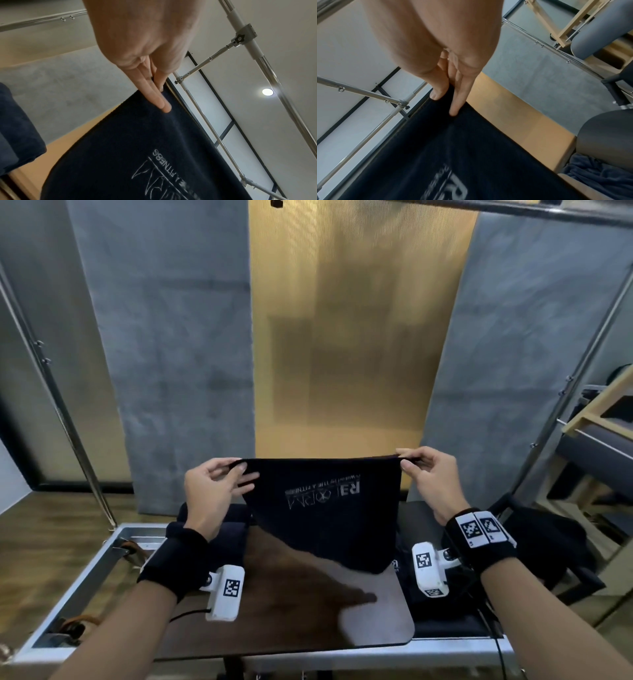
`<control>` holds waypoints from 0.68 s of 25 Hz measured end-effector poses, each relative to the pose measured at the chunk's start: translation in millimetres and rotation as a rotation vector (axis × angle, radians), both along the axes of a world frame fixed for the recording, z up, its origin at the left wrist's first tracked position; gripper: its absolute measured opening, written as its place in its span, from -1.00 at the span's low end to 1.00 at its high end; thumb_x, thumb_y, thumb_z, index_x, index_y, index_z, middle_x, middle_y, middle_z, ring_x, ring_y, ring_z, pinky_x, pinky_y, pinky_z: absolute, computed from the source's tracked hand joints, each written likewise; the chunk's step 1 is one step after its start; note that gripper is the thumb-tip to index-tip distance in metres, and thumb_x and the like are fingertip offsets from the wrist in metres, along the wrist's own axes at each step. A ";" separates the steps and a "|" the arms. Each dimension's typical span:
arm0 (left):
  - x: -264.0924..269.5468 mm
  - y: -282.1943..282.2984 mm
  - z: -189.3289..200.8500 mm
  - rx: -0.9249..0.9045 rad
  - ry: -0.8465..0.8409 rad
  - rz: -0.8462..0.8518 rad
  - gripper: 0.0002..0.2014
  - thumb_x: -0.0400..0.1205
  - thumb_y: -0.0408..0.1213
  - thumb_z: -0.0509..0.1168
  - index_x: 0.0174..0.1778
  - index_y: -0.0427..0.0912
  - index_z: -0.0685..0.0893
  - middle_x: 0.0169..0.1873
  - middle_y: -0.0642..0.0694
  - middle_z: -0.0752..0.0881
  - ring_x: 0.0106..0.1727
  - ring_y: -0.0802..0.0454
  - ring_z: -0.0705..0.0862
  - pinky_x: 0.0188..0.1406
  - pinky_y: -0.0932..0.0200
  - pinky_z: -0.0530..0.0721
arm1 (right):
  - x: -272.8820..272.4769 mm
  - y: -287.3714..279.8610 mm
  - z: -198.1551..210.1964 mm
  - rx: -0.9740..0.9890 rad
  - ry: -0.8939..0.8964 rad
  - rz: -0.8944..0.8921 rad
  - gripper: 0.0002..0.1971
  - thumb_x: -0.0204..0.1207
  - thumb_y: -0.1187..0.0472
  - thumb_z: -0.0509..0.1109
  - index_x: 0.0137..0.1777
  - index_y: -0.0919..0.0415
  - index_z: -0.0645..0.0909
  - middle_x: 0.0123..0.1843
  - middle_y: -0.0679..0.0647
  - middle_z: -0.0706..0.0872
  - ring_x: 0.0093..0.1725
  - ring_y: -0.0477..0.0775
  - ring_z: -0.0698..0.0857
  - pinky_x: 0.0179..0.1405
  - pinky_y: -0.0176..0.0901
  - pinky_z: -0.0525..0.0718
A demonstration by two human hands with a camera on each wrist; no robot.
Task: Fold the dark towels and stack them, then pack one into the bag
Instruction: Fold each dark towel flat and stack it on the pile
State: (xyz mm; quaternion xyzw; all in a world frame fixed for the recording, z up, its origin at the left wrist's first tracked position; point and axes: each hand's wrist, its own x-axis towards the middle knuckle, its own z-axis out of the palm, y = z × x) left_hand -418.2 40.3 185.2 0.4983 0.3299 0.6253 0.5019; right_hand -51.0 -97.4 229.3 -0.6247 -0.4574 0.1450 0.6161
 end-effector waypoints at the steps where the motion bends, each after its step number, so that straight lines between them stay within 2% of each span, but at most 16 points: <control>1: -0.3 -0.6 -2.4 0.019 -0.022 -0.001 -0.93 0.69 -0.52 0.48 0.05 -0.36 0.81 -0.07 -0.33 0.89 0.00 -0.33 0.91 -0.07 0.07 0.89 | -1.1 -1.2 -0.8 -0.024 0.007 0.002 -0.91 0.60 0.48 0.50 -0.08 0.32 0.76 0.01 0.18 0.89 -0.02 0.15 0.91 0.01 -0.08 0.82; 3: -1.5 -2.3 -6.0 0.037 -0.038 0.007 -0.92 0.69 -0.57 0.45 0.07 -0.42 0.80 -0.05 -0.37 0.88 0.04 -0.30 0.91 0.02 0.07 0.88 | -2.4 -4.8 -1.0 -0.091 0.028 -0.013 -0.96 0.62 0.39 0.53 -0.08 0.32 0.76 -0.21 0.28 0.86 -0.39 0.21 0.85 -0.41 -0.13 0.78; 4: -2.4 -3.4 -6.7 0.030 -0.029 0.019 -0.92 0.69 -0.57 0.44 0.07 -0.42 0.79 -0.06 -0.39 0.87 0.00 -0.29 0.91 -0.03 0.08 0.88 | -2.1 -6.1 -1.4 -0.108 0.008 -0.040 -0.94 0.61 0.35 0.55 -0.10 0.29 0.77 -0.33 0.30 0.82 -0.56 0.18 0.76 -0.54 -0.17 0.70; 6: -4.6 -5.7 -6.1 0.002 0.024 0.061 -0.93 0.70 -0.56 0.43 0.04 -0.36 0.79 -0.11 -0.42 0.84 -0.19 -0.20 0.91 -0.23 0.11 0.88 | -1.6 -8.3 -0.2 -0.112 -0.051 -0.076 -0.90 0.60 0.31 0.57 -0.16 0.22 0.78 -0.48 0.28 0.75 -0.68 0.11 0.61 -0.54 -0.21 0.62; 9: -9.9 -9.8 -4.9 0.007 0.108 0.097 -0.90 0.75 -0.51 0.39 0.01 -0.24 0.76 -0.17 -0.33 0.77 -0.44 -0.05 0.82 -0.47 0.11 0.82 | -2.8 -10.6 3.7 -0.089 -0.055 -0.068 -0.89 0.59 0.23 0.60 -0.17 0.17 0.80 -0.45 0.38 0.74 -0.64 0.12 0.59 -0.29 -0.15 0.62; 11: -13.2 -11.8 -4.7 0.026 0.146 0.102 -0.93 0.75 -0.45 0.42 0.01 -0.20 0.76 -0.18 -0.27 0.79 -0.48 -0.10 0.81 -0.53 0.08 0.80 | -1.5 -10.1 4.5 -0.084 -0.042 -0.060 -0.89 0.59 0.18 0.60 -0.16 0.16 0.81 -0.43 0.44 0.73 -0.61 0.15 0.59 -0.25 -0.11 0.64; 13: -16.5 -10.0 -4.8 0.026 0.164 0.098 -0.98 0.73 -0.35 0.47 0.04 -0.20 0.77 -0.11 -0.22 0.83 -0.46 -0.22 0.84 -0.54 0.04 0.80 | 0.1 -5.9 3.4 -0.087 -0.032 -0.061 -0.88 0.59 0.16 0.60 -0.16 0.16 0.81 -0.43 0.45 0.72 -0.61 0.15 0.58 -0.30 -0.14 0.64; 14: -16.9 -8.0 -5.3 0.011 0.171 0.089 -0.94 0.73 -0.31 0.49 0.05 -0.21 0.76 -0.04 -0.20 0.83 -0.42 -0.29 0.85 -0.54 0.01 0.80 | 0.7 -3.5 1.4 -0.091 -0.023 -0.062 -0.88 0.59 0.17 0.60 -0.15 0.17 0.80 -0.43 0.42 0.72 -0.62 0.15 0.60 -0.37 -0.17 0.64; 16: -14.8 -0.6 -10.1 -0.051 0.180 0.034 -0.92 0.76 -0.28 0.46 0.09 -0.19 0.73 0.05 -0.19 0.79 -0.32 -0.39 0.88 -0.53 -0.04 0.83 | 0.8 6.2 -7.2 -0.106 0.033 -0.041 -0.87 0.62 0.22 0.58 -0.10 0.28 0.77 -0.42 0.33 0.75 -0.57 0.20 0.73 -0.51 -0.15 0.68; 17: -12.2 3.5 -13.5 -0.084 0.176 -0.007 -0.94 0.79 -0.29 0.42 0.11 -0.18 0.70 0.05 -0.19 0.76 -0.26 -0.41 0.89 -0.51 -0.07 0.84 | 0.3 12.3 -12.2 -0.113 0.072 -0.021 -0.87 0.64 0.26 0.55 -0.07 0.34 0.74 -0.37 0.31 0.77 -0.49 0.25 0.81 -0.50 -0.08 0.76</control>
